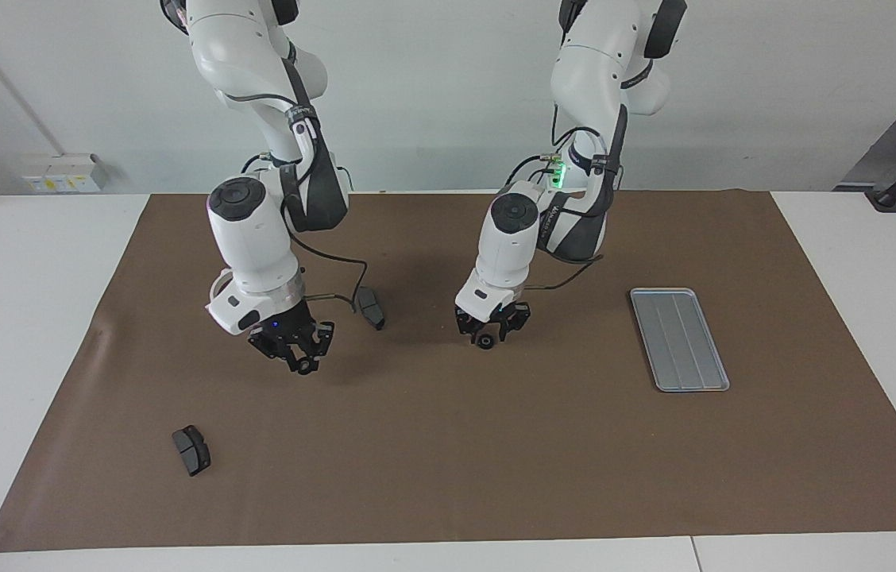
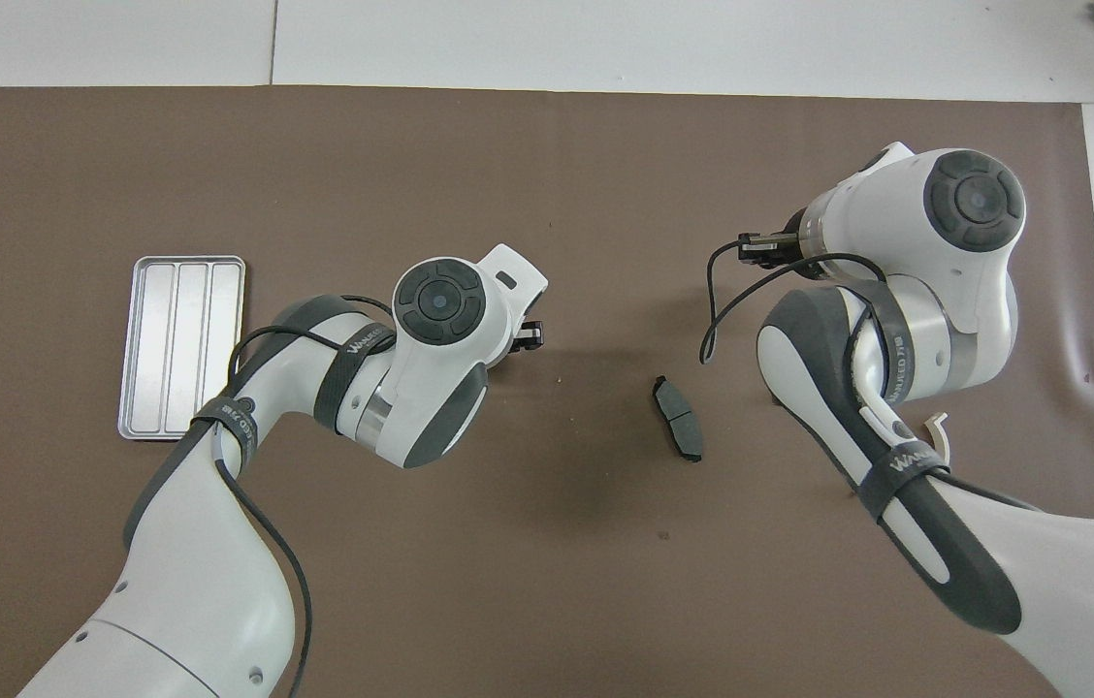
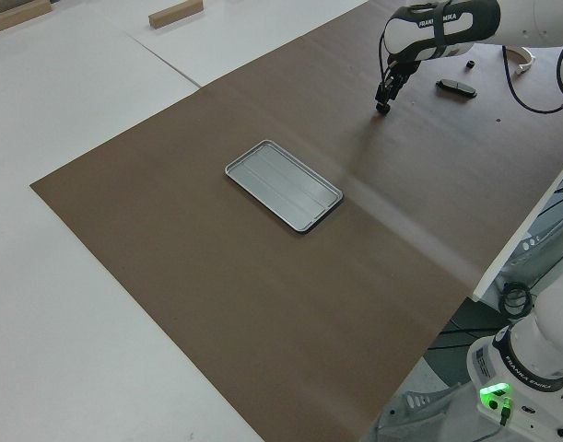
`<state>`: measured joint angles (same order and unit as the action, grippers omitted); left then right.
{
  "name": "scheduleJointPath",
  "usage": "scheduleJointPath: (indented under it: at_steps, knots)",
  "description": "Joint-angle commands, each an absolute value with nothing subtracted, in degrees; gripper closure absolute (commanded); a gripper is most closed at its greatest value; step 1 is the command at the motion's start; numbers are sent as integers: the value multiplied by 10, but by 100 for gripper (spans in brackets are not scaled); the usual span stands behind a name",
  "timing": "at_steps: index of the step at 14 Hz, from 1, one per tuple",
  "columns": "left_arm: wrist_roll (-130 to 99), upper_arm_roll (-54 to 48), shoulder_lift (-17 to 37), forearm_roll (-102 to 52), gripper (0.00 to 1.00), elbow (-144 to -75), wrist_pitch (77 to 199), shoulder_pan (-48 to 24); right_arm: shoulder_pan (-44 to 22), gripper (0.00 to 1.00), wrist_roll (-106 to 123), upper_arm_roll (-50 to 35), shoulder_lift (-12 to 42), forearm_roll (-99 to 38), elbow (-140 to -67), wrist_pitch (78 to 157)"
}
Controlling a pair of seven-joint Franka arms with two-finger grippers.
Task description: Pick bearing gear from pile to tray
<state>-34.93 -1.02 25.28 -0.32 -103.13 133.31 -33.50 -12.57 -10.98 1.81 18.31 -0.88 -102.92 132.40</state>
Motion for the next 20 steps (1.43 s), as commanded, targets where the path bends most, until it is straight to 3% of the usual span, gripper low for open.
scheduleJointPath:
  at_steps: [1, 7, 9, 15, 20]
  knots:
    - [-363, -6, 249, 11, 38, -1054, 1359, -338, -123, 100, -116, 16, 177, -17, -1034, 1319]
    - [-364, -6, 248, 11, 39, -1067, 1375, -338, -123, 100, -116, 16, 177, -17, -1034, 1322]
    - [-364, -5, 249, 11, 44, -1067, 1377, -338, -123, 100, -116, 16, 177, -17, -1034, 1322]
    - [-364, -6, 249, 11, 64, -1066, 1378, -342, -123, 100, -116, 16, 177, -17, -1034, 1322]
    - [-364, -5, 248, 11, 87, -1066, 1371, -342, -123, 100, -117, 16, 177, -17, -1034, 1320]
